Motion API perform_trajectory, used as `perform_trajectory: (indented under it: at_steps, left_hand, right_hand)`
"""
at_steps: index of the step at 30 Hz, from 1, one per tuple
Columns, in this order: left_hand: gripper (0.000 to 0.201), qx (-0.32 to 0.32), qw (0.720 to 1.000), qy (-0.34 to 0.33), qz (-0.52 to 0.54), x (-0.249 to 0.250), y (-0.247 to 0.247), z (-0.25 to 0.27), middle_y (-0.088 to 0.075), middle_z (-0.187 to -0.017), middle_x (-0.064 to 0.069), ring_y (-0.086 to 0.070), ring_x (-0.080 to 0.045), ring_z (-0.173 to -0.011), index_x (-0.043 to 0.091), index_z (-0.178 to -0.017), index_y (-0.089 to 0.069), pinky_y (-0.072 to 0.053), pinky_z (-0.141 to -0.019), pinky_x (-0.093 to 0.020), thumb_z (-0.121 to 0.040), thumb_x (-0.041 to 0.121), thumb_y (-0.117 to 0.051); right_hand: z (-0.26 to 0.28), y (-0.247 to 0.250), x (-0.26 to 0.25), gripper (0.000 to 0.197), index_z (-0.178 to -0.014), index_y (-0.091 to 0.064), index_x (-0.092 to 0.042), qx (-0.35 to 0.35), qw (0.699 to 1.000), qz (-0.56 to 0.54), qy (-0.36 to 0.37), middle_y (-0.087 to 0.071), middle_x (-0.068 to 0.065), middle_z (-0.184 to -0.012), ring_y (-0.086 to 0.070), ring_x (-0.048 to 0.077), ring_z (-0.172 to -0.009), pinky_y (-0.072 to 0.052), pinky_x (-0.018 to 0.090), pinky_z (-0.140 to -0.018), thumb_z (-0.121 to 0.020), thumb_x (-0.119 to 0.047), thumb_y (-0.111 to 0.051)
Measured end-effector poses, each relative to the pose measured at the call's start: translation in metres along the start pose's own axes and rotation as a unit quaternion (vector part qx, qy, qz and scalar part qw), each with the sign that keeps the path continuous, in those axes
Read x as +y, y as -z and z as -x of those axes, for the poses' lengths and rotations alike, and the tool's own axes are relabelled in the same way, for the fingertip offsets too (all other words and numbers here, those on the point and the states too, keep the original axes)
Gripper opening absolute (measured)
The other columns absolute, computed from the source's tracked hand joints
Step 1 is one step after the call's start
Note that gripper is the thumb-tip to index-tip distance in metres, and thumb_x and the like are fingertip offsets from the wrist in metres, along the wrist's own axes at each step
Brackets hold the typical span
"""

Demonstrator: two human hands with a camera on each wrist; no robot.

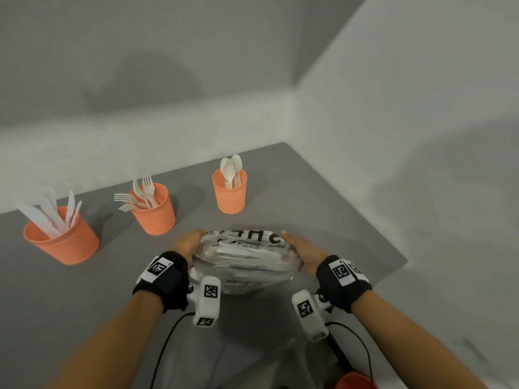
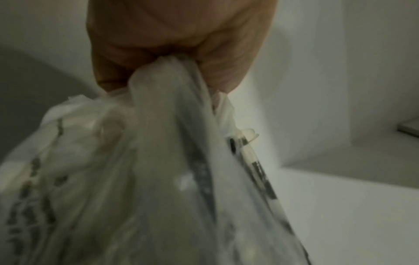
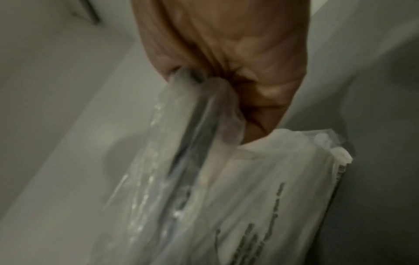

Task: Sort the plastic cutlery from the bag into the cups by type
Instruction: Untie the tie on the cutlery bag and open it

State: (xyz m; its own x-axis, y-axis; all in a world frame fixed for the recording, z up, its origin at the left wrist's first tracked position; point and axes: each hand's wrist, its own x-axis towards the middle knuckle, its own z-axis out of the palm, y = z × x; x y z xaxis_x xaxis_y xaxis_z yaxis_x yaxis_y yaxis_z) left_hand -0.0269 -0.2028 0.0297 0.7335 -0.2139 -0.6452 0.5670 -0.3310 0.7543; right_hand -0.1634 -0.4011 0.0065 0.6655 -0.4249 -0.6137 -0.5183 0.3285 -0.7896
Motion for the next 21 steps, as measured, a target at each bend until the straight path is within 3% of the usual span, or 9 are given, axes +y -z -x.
perform_trajectory:
  at_steps: [3, 4, 6, 7, 9, 12, 14, 17, 21]
  left_hand:
    - [0.031, 0.027, 1.0, -0.007, -0.011, 0.003, -0.001, -0.002, -0.059, -0.082, -0.018, -0.054, -0.03, -0.072, 0.004, -0.087, -0.056, -0.045, -0.074, -0.035, -0.097, 0.027, -0.037]
    - [0.033, 0.062, 0.996, -0.05, -0.049, 0.002, -0.001, -0.006, -0.06, -0.087, -0.021, -0.055, -0.031, -0.079, 0.002, -0.087, -0.057, -0.044, -0.079, -0.037, -0.097, 0.026, -0.036]
    - [0.035, 0.117, 0.971, -0.172, -0.118, -0.002, -0.001, -0.007, -0.054, -0.077, -0.019, -0.052, -0.028, -0.08, 0.005, -0.071, -0.051, -0.04, -0.078, -0.036, -0.098, 0.025, -0.039]
    - [0.032, 0.127, 0.956, -0.23, -0.131, -0.004, -0.002, -0.004, -0.051, -0.074, -0.015, -0.05, -0.026, -0.077, 0.007, -0.07, -0.046, -0.041, -0.077, -0.037, -0.097, 0.025, -0.043]
    - [0.018, 0.135, 0.921, -0.335, -0.143, -0.01, 0.001, 0.001, -0.053, -0.08, -0.011, -0.052, -0.027, -0.076, 0.009, -0.082, -0.045, -0.045, -0.076, -0.039, -0.093, 0.022, -0.052]
    - [0.013, 0.099, 0.852, -0.457, -0.234, -0.021, 0.008, 0.011, -0.053, -0.09, -0.01, -0.053, -0.024, -0.084, 0.014, -0.081, -0.052, -0.045, -0.073, -0.032, -0.083, 0.014, -0.065]
    - [0.007, 0.085, 0.817, -0.462, -0.335, -0.027, 0.011, 0.016, -0.052, -0.101, -0.009, -0.053, -0.026, -0.094, 0.017, -0.081, -0.064, -0.048, -0.08, -0.041, -0.08, 0.022, -0.068]
    - [0.026, 0.085, 0.822, -0.354, -0.438, -0.031, 0.01, 0.025, -0.046, -0.122, -0.009, -0.05, -0.029, -0.112, 0.021, -0.106, -0.064, -0.042, -0.096, -0.041, -0.08, 0.028, -0.067]
    - [0.06, 0.017, 0.831, -0.254, -0.495, -0.026, 0.009, 0.04, -0.042, -0.125, -0.012, -0.052, -0.035, -0.112, 0.02, -0.134, -0.036, -0.042, -0.093, -0.036, -0.08, 0.016, -0.062]
  right_hand:
    - [0.003, 0.005, -0.003, 0.045, -0.067, -0.061, -0.018, -0.041, 0.998, -0.04, 0.0, -0.053, -0.003, -0.055, -0.047, 0.011, -0.052, -0.037, 0.02, -0.051, -0.073, -0.063, -0.062]
    - [0.009, 0.005, -0.008, 0.046, -0.077, -0.062, -0.016, -0.04, 0.999, -0.003, 0.009, -0.058, 0.0, -0.064, -0.053, 0.014, -0.06, -0.042, 0.023, -0.056, -0.076, -0.062, -0.057]
    - [0.018, 0.004, -0.015, 0.046, -0.102, -0.057, -0.014, 0.0, 0.986, 0.143, 0.089, -0.062, 0.005, -0.095, -0.057, 0.02, -0.084, -0.047, 0.031, -0.071, -0.082, -0.056, -0.056]
    - [0.022, 0.003, -0.016, 0.046, -0.108, -0.052, -0.015, 0.04, 0.966, 0.207, 0.148, -0.059, 0.005, -0.103, -0.055, 0.018, -0.089, -0.046, 0.03, -0.074, -0.081, -0.052, -0.061]
    - [0.038, -0.001, -0.021, 0.042, -0.098, -0.046, -0.018, 0.095, 0.914, 0.302, 0.253, -0.057, 0.002, -0.096, -0.053, 0.017, -0.084, -0.043, 0.029, -0.072, -0.077, -0.044, -0.07]
    - [0.053, -0.013, -0.021, 0.03, -0.08, -0.046, -0.02, 0.092, 0.813, 0.474, 0.325, -0.054, 0.001, -0.094, -0.051, 0.017, -0.084, -0.042, 0.027, -0.071, -0.079, -0.041, -0.067]
    - [0.055, -0.02, -0.016, 0.021, -0.081, -0.055, -0.019, 0.074, 0.783, 0.528, 0.32, -0.053, 0.002, -0.107, -0.052, 0.018, -0.099, -0.045, 0.029, -0.083, -0.084, -0.039, -0.062]
    - [0.054, -0.028, -0.008, 0.027, -0.109, -0.064, -0.016, 0.074, 0.762, 0.58, 0.278, -0.046, 0.007, -0.127, -0.049, 0.023, -0.115, -0.044, 0.033, -0.095, -0.092, -0.033, -0.053]
    - [0.049, -0.018, -0.008, 0.056, -0.141, -0.035, -0.023, 0.04, 0.788, 0.575, 0.216, -0.044, 0.012, -0.135, -0.054, 0.031, -0.112, -0.045, 0.035, -0.092, -0.088, -0.013, -0.05]
